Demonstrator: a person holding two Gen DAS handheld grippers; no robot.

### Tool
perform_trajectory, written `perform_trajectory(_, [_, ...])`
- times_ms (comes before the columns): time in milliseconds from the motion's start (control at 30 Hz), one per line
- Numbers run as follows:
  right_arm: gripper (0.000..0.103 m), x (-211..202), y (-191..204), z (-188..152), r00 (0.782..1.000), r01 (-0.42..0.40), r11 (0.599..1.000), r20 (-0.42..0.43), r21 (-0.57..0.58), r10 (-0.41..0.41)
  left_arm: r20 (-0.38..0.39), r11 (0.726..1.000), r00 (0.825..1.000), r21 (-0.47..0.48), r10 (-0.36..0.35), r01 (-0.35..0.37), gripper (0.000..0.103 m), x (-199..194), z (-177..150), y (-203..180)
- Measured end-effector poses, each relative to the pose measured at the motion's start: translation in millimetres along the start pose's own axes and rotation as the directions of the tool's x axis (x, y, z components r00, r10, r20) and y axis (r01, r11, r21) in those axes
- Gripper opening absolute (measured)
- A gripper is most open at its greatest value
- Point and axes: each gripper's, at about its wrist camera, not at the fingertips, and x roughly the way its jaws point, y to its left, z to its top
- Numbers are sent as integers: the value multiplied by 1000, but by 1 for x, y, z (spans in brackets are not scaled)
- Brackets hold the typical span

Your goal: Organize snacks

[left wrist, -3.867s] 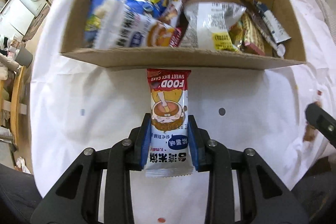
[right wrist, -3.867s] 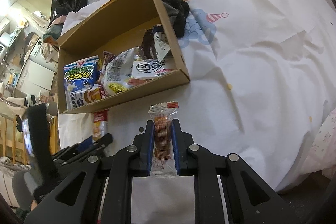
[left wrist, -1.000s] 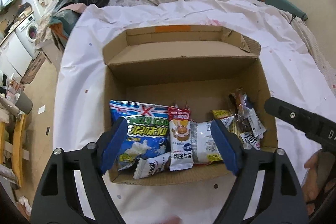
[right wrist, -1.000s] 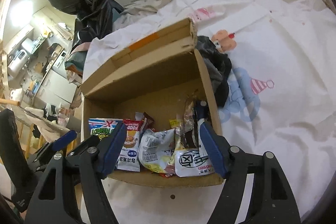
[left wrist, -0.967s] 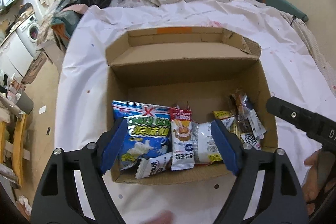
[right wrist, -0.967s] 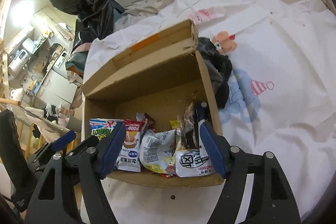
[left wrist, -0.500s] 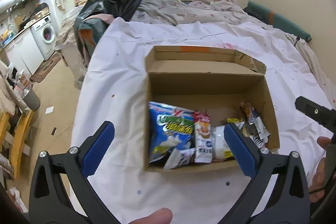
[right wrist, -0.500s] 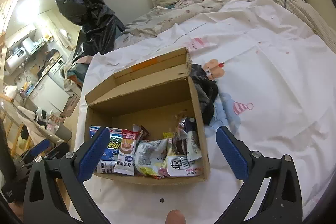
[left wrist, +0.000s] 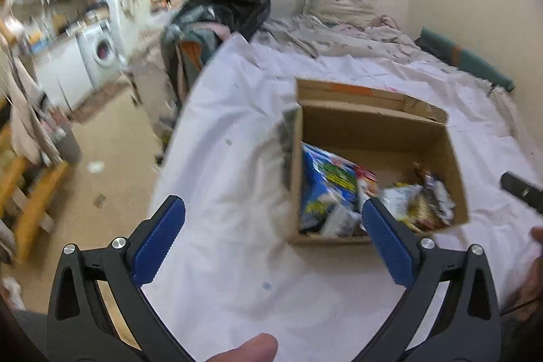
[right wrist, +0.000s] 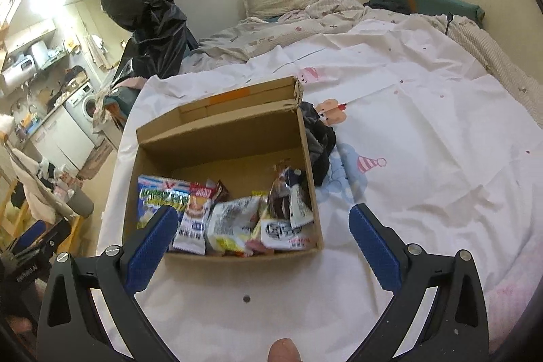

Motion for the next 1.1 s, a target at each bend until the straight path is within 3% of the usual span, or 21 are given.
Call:
perform_trajectory(100, [103, -10, 9, -12, 1000, 21, 999, 17, -42, -21, 9, 999, 1000, -28, -20, 20, 103, -2, -1, 3])
perform_trajectory(200, [103, -19, 19, -22, 998, 48, 996, 46, -77, -45, 46, 1000, 999, 0, -2, 2, 103, -8, -4, -3])
perform_trajectory(333, [103, -24, 28, -31, 995, 66, 992, 77, -103, -58, 75, 999, 997, 26, -31, 29, 103, -11, -7, -10])
perform_trajectory(1100, [103, -3, 47, -35, 992, 94, 984, 93, -152, -80, 34, 999, 999, 44, -28, 27, 103, -1, -16, -20])
